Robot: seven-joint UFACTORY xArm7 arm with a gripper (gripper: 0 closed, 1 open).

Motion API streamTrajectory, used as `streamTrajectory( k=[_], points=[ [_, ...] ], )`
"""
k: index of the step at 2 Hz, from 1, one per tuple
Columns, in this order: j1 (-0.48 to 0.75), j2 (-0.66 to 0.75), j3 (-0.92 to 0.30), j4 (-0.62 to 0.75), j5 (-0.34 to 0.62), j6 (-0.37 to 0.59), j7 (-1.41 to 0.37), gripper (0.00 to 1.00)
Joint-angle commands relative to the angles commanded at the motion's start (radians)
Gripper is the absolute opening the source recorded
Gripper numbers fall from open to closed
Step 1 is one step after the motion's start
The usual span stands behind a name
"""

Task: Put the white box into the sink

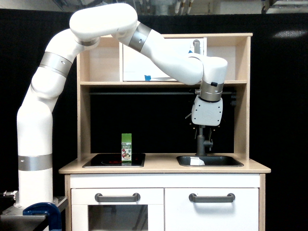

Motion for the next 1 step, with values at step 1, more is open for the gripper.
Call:
streamTrajectory(
  k=[1],
  points=[
    [-0.058,-0.238,0.007,-0.209,-0.079,0.032,-0.015,1.0]
  ],
)
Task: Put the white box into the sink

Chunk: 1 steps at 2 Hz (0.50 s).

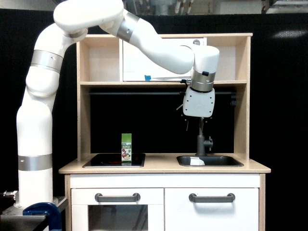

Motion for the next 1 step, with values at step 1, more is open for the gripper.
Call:
streamTrajectory(
  k=[1],
  points=[
    [-0.095,-0.264,-0.055,-0.267,-0.1,0.041,-0.098,1.0]
  ],
)
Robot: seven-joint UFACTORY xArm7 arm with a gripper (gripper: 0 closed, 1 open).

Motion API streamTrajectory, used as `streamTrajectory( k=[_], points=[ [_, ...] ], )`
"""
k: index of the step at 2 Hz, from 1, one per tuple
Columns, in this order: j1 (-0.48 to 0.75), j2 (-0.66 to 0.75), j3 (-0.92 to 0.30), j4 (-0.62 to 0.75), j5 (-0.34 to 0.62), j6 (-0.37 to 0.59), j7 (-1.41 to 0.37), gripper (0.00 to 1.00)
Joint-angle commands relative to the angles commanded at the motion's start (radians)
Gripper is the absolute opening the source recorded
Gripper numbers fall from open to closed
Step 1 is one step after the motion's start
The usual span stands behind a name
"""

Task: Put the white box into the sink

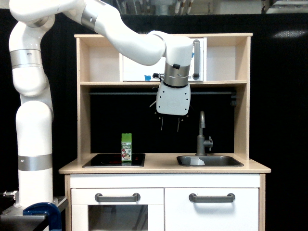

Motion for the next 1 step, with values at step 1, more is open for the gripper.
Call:
streamTrajectory(
  k=[1],
  points=[
    [-0.014,-0.013,-0.003,0.011,-0.011,0.027,0.0,1.0]
  ],
)
